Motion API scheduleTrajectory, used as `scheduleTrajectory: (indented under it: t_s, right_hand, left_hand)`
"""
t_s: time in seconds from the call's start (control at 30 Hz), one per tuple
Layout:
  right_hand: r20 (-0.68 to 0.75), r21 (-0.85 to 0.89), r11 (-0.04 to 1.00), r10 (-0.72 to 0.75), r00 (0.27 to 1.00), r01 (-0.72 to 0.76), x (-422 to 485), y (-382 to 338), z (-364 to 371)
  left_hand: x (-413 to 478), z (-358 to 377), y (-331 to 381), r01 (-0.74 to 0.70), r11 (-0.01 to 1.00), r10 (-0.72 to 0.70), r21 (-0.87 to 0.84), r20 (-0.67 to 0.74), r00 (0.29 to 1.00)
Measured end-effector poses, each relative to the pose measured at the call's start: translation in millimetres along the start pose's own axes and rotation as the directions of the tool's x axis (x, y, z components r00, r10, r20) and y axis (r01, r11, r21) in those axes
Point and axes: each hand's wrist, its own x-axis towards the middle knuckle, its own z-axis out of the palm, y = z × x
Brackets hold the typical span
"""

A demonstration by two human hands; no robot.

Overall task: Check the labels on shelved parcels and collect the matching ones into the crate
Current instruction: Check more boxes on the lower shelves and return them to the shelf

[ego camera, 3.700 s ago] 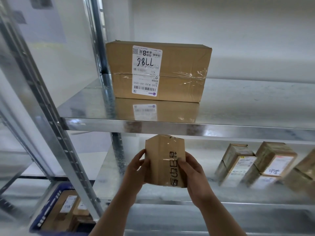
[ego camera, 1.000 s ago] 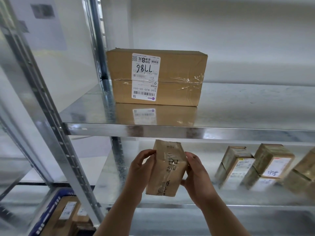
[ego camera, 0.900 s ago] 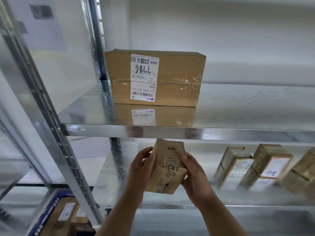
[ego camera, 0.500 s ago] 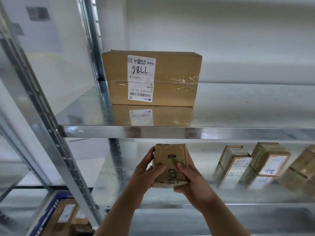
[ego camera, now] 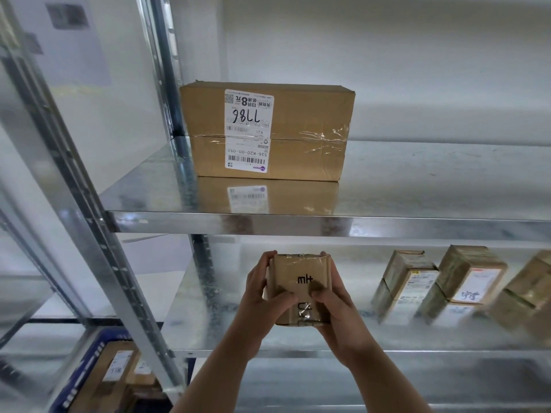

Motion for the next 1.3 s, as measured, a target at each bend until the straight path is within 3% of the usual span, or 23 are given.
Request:
scheduleTrajectory:
  t_s: [0.17, 0.3, 0.5, 0.63, 0.77, 0.97, 1.07, 1.3]
  right_hand:
    - [-0.124, -0.107, 0.994, -0.013, 0.992, -0.001, -2.6, -1.1, -2.7]
    - [-0.272, -0.004, 0.999, 0.038, 0.961, -0.041, 1.1, 6.3, -9.7]
    - [-0.178, 0.074, 0.996, 0.061, 0.982, -0.048, -0.4, -3.9, -11.1]
    - [-0.108, -0.014, 1.0, -0.026, 0.994, 0.025, -3.7, -9.0, -10.0]
    - [-0.072, -0.15, 0.986, -0.078, 0.994, 0.066, -1.1, -6.3, -15.7]
    - [-0.104, -0.094, 0.995, 0.033, 0.994, -0.042, 10.6, 5.0, -38.6]
    - [-0.029, -0.189, 0.98, 0.052, 0.998, -0.056, 17.8, 6.9, -46.2]
    - [-0.032, -0.441, 0.89, 0.118, 0.993, -0.12, 58.5, 26.8, -55.6]
  left_hand:
    - [-4.4, 6.1, 8.1, 0.104, 0.986, -0.113, -0.127, -0.061, 0.992]
    - [-2.7, 9.4, 4.5, 0.15, 0.972, -0.184, -0.182, -0.186, 0.965]
    - [-5.9, 2.0, -5.4, 0.109, 0.958, -0.152, -0.265, -0.147, 0.977]
    - [-4.5, 8.3, -7.7, 0.072, 0.993, -0.086, -0.093, -0.152, 0.985]
    - [2.8, 15.2, -5.8, 0.063, 0.996, -0.072, -0.07, -0.131, 0.989]
    - [13.8, 21.6, -7.5, -0.03, 0.999, 0.03, 0.011, -0.051, 0.998]
    - [18.7, 20.1, -11.4, -0.058, 0.994, 0.067, 0.095, -0.086, 0.994]
    - [39.3, -0.1, -39.1, -0.015, 0.94, 0.088, 0.341, -0.201, 0.976]
